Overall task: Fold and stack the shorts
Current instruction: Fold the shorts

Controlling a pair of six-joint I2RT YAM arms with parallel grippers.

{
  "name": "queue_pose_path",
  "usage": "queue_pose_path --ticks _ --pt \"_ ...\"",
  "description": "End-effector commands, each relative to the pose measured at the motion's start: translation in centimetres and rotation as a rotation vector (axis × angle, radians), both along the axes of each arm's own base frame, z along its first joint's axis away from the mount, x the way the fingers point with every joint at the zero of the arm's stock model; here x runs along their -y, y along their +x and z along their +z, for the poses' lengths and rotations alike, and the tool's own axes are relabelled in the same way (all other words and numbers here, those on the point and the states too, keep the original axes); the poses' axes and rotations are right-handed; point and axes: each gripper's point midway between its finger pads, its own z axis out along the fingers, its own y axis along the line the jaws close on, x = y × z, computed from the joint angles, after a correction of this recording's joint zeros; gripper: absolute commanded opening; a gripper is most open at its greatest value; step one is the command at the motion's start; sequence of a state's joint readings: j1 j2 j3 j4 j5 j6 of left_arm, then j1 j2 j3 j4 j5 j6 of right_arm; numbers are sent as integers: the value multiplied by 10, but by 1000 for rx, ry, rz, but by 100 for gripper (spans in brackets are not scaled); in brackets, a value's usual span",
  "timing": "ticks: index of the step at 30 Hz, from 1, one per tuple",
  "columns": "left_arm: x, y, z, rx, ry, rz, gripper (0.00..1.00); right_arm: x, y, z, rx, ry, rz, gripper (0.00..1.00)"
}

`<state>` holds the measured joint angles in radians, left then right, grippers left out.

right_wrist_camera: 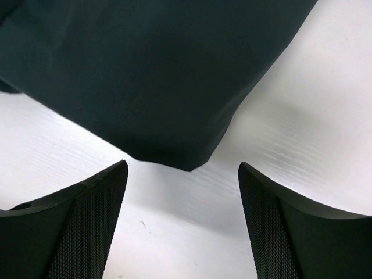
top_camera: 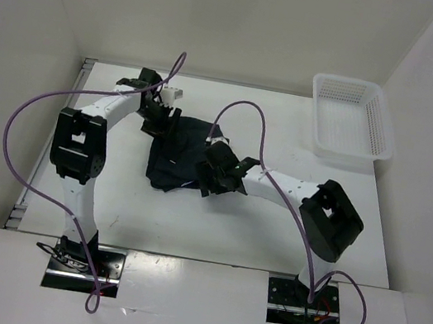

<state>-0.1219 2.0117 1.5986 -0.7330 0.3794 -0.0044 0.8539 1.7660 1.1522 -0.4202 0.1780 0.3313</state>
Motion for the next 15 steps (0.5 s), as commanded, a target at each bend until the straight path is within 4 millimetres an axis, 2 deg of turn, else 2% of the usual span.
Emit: queue_pose_path --ticks 1,4,6,7,8,10,11,12,13,15 --pt "10 10 2 34 -28 -24 74 -10 14 3 61 54 -70 82" --pt "13 15 5 57 -44 -29 65 -5 23 -7 87 25 -127 73" --pt "14 15 -1 51 -52 -33 59 -9 29 -3 115 42 -135 66" --pt "15 17 0 62 -53 -33 52 -10 30 -2 121 51 -136 62" --pt "15 17 0 62 -53 -33 49 -12 32 -1 127 58 -136 55" --pt "16 18 -6 49 -61 -37 43 -9 31 -12 115 45 -157 46" --pt "17 21 -2 60 -63 -37 37 -7 32 -16 117 30 -163 40" --pt "17 24 -2 64 -63 -37 35 -5 32 -24 108 15 -179 27" --pt "17 24 -2 64 -63 -37 33 -2 35 -24 109 22 -213 20" --pt "18 34 12 106 -68 -38 23 10 35 -32 115 -19 -257 2"
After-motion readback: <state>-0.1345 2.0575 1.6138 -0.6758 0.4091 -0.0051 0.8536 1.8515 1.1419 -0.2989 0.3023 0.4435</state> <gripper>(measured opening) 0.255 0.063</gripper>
